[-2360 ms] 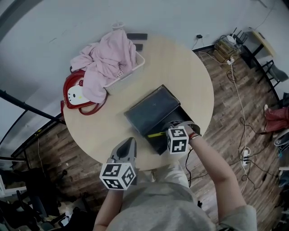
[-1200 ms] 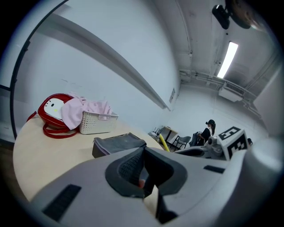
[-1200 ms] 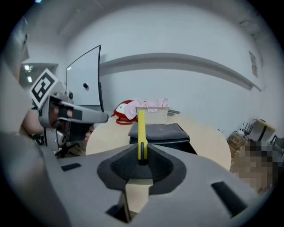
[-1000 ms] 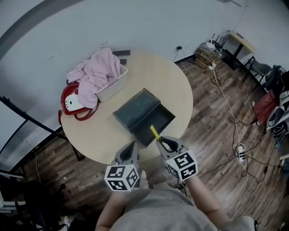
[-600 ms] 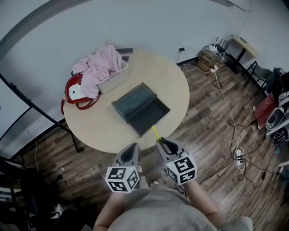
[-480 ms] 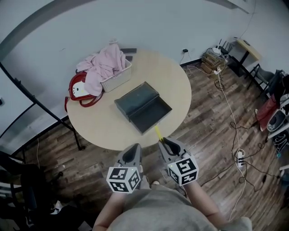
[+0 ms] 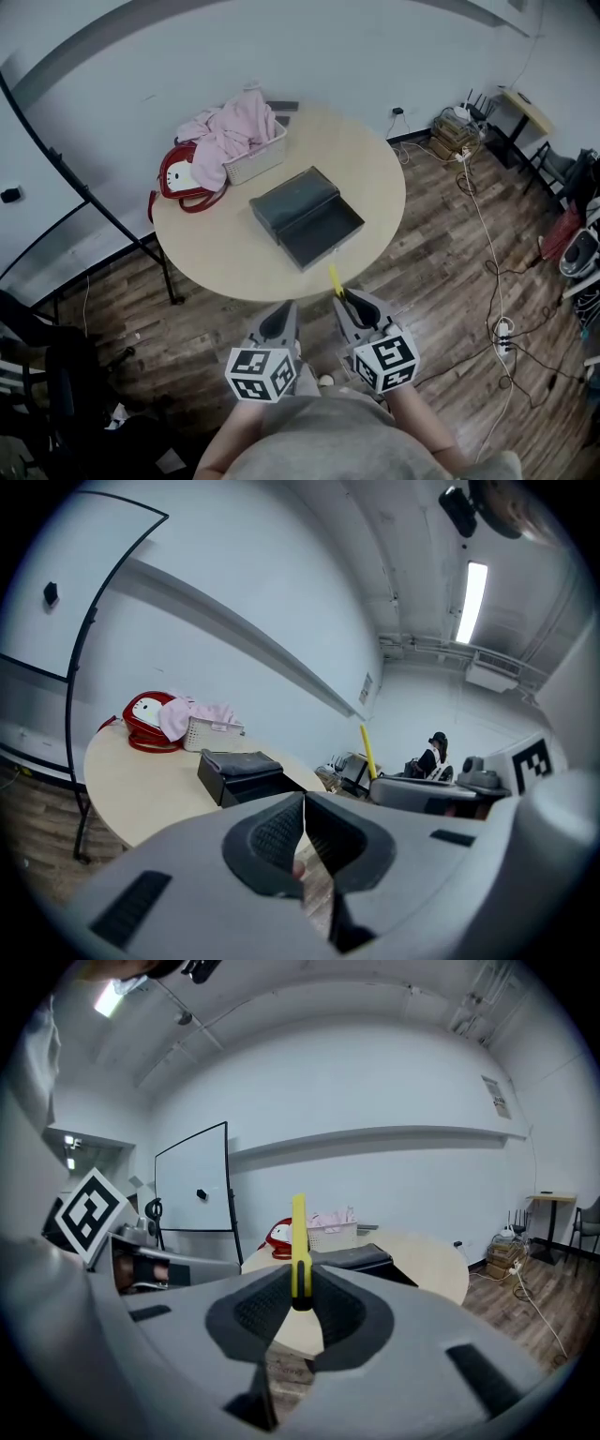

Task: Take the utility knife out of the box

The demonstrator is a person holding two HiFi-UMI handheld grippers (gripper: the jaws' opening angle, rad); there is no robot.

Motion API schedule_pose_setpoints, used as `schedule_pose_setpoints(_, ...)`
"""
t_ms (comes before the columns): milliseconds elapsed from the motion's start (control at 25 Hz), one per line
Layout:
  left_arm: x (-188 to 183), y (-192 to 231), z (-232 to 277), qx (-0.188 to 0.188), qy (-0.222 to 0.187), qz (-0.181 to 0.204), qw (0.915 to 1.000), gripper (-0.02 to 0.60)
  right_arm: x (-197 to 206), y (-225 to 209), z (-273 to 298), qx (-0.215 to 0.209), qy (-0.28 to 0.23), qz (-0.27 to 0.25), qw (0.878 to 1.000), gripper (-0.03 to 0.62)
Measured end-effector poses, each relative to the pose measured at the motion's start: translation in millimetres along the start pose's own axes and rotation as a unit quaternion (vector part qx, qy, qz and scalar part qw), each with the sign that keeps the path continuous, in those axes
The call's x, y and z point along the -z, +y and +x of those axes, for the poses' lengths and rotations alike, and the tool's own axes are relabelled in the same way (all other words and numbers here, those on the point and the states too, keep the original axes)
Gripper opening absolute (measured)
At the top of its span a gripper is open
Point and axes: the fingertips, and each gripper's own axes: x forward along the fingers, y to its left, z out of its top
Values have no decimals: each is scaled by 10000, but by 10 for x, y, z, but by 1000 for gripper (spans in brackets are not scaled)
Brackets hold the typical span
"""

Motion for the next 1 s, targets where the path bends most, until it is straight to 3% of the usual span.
schedule_pose_setpoints(1000, -5, -70, -24, -100, -155, -50, 9998, 5, -84, -28, -155, 69, -384, 32, 9992, 54)
